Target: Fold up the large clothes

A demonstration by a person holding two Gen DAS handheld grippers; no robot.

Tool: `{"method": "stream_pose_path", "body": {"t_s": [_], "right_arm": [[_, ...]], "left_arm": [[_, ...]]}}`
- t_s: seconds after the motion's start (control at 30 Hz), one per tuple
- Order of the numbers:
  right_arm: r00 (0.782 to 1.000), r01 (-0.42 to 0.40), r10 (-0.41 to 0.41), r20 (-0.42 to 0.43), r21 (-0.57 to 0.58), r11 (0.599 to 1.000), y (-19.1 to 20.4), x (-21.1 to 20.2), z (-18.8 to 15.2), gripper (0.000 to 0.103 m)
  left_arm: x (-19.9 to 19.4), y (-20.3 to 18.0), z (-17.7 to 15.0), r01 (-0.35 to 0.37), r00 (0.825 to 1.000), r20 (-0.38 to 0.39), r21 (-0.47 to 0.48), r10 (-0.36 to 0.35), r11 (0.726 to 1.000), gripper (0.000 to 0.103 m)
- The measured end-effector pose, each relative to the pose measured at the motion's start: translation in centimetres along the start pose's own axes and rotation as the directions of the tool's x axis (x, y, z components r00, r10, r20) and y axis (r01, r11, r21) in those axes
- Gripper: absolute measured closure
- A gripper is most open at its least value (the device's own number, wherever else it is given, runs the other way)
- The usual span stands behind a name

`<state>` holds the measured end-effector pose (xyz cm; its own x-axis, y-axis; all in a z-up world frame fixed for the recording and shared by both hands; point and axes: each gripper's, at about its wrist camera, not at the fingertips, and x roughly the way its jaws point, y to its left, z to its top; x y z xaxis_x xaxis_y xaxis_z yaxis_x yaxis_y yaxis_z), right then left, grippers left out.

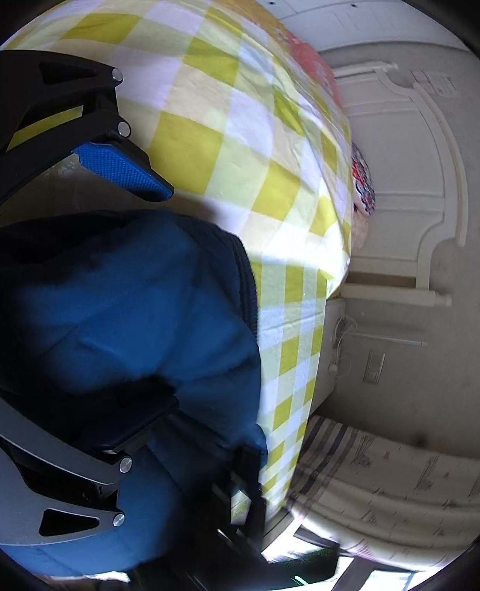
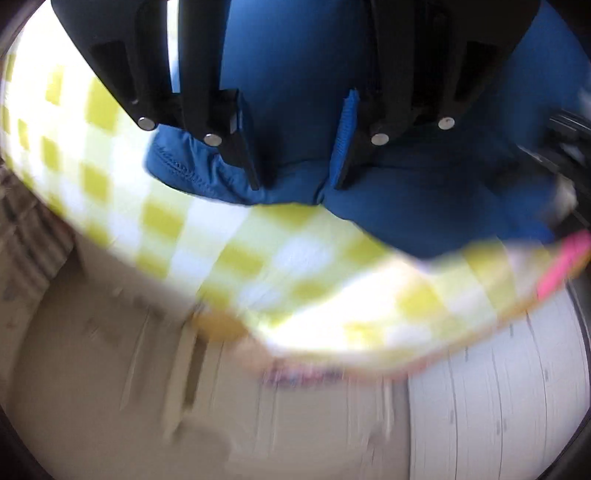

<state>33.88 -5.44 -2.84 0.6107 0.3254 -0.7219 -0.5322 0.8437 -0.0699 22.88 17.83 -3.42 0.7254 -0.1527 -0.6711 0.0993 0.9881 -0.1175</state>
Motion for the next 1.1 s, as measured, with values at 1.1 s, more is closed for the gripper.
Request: {"method": "stream_pose_path", "body": {"t_s": [1.1], "right_arm": [[0.987,0.095,-0.114,-0.117,-0.162,0.982,4.4,2.5,2.5,0.055]], "left_arm": [[-6.6,-0.3,0.8,-0.22,0.971,0.094,-0.008,0.22,0.975,0.004]]}}
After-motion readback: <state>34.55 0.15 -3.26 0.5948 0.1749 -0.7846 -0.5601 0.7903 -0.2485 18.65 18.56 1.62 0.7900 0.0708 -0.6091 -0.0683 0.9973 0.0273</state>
